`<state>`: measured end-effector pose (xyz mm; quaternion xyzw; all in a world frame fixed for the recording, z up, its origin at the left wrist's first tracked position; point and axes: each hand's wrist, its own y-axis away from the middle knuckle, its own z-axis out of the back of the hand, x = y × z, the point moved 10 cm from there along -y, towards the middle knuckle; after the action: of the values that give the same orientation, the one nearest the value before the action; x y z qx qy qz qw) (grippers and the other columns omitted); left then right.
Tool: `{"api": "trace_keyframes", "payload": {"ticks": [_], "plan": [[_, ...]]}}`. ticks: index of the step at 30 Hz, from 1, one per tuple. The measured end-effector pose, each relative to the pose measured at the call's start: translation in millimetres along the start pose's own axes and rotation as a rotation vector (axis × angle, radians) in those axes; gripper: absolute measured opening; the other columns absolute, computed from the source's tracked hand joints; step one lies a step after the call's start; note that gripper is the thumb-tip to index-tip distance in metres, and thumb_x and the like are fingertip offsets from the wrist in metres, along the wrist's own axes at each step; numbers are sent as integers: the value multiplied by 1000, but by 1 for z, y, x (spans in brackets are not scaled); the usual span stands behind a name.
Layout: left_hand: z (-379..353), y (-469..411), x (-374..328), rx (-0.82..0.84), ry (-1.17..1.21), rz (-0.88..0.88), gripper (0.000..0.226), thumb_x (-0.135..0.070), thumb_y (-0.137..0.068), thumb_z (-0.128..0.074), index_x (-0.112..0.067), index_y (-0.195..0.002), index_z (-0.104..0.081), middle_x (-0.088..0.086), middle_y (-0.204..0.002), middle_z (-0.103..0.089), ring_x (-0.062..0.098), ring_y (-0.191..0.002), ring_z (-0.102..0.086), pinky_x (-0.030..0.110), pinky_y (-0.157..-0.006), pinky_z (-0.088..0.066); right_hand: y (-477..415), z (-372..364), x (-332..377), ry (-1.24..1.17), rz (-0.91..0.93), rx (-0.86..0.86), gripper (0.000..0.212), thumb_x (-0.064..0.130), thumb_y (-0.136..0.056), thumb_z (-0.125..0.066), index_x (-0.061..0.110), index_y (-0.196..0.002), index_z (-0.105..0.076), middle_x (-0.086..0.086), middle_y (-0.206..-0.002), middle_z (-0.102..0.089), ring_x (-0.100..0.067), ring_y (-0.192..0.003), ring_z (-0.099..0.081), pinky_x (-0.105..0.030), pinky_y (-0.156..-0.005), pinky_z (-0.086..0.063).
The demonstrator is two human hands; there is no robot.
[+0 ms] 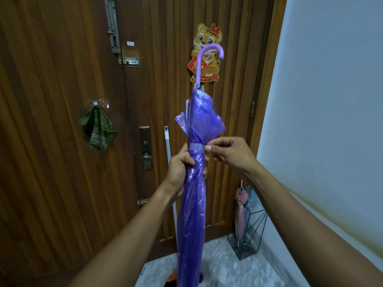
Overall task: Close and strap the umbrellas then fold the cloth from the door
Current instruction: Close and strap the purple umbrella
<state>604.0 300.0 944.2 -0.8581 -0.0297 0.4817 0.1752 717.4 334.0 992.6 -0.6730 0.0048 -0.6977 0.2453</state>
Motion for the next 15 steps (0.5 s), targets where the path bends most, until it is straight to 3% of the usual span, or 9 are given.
{"api": "trace_keyframes", "payload": {"ticks": [2,5,7,11,15], "plan": [[-3,2,0,19,-89,9,42,-20,-84,-56,-6,-123,-52,10,-86,-59,21,-61,-56,29,-56,-52,3,-5,1,26,32,23,11,7,-84,-76,-1,-92,-74,-6,-80,-70,-8,-65,-62,-17,-58,-51],[-1,0,-7,-6,-225,-6,45,-35,-95,-61,-4,-128,-57,8,-93,-66,20,-75,-65,31,-71,-56,7,-6,3,-15,69,21,11,7,-86,-74,0,-94,-73,-1,-79,-71,-5,-65,-65,-16,-58,-51],[3,-1,-12,-39,-222,-27,40,-32,-100,-56,-3,-127,-61,8,-97,-70,21,-84,-66,32,-80,-55,9,-7,3,-28,69,29,13,8,-87,-73,1,-98,-74,-1,-84,-73,-7,-72,-70,-17,-63,-53],[3,-2,-16,-25,-153,-30,36,-24,-102,-50,0,-126,-62,13,-107,-69,24,-98,-67,37,-93,-52,9,-9,1,-40,84,32,12,6,-87,-73,4,-99,-74,-8,-97,-76,-21,-94,-74,-33,-83,-60],[15,-7,-18,-108,12,-64,45,-24,-99,-59,7,-131,-56,19,-111,-68,25,-95,-68,35,-85,-57,11,-9,0,-188,38,-19,9,-1,-83,-75,1,-92,-72,-10,-89,-75,-20,-84,-75,-30,-75,-61]]}}
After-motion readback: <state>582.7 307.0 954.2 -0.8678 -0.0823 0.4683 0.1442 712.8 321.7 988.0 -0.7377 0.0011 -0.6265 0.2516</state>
